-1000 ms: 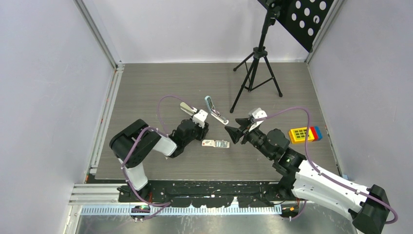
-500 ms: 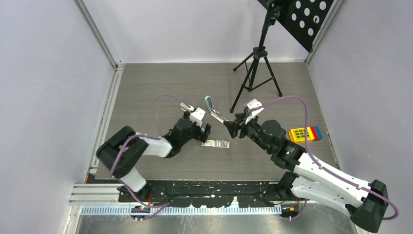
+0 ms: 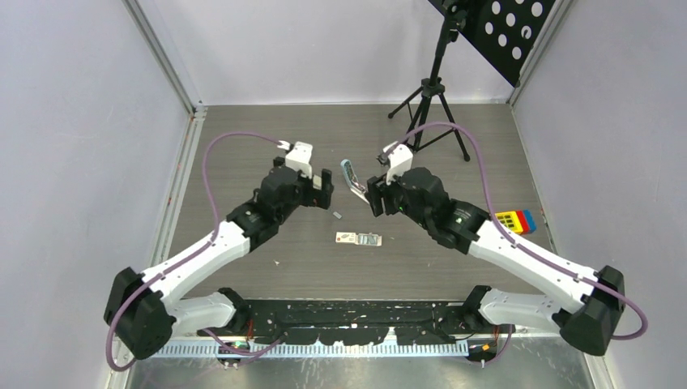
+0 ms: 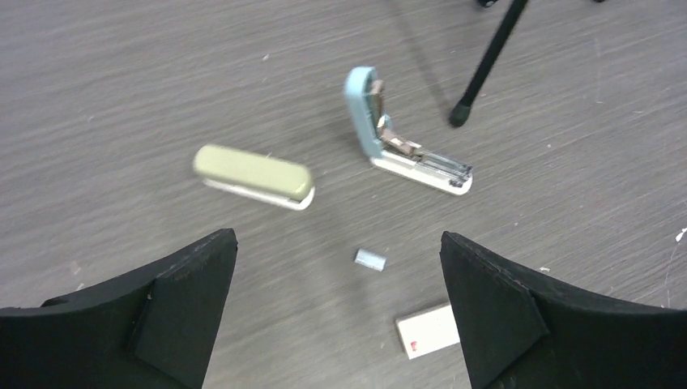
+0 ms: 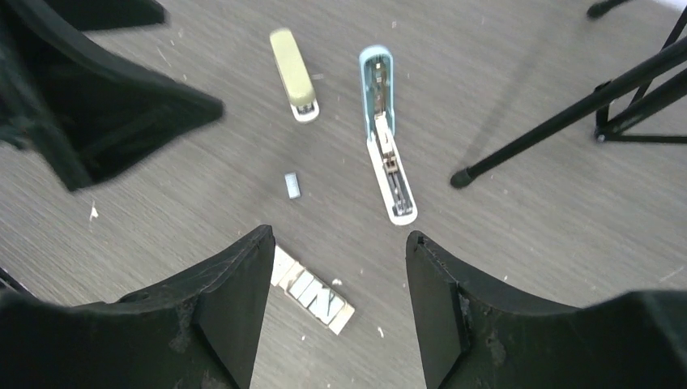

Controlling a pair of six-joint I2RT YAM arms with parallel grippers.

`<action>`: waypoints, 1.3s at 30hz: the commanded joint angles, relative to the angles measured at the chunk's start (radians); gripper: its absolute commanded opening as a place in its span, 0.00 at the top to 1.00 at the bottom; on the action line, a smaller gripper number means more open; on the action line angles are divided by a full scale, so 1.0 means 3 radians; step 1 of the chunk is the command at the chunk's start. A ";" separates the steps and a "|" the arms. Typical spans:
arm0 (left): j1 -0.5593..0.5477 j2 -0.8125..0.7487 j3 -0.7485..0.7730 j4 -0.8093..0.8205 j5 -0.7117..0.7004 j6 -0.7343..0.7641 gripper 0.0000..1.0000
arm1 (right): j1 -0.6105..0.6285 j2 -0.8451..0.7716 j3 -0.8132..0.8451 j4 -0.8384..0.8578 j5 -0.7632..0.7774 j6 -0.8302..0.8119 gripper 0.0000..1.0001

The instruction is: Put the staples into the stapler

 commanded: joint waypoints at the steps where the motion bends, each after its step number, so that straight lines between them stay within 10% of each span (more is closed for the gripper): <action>1: 0.0284 -0.0298 0.0297 -0.1073 -0.0008 -0.0204 0.00 | 0.0001 0.0302 0.0363 -0.0394 0.0053 0.0173 0.34; 10: 0.0836 -0.0780 0.0640 -0.1820 0.0021 0.0208 0.00 | -0.0098 0.1318 0.1286 -0.1191 -0.0163 0.0354 0.33; 39: 0.0858 -0.1342 0.0128 -0.1555 -0.0309 0.0973 0.00 | -0.0110 0.3894 0.3253 -0.2246 -0.0969 0.0025 0.51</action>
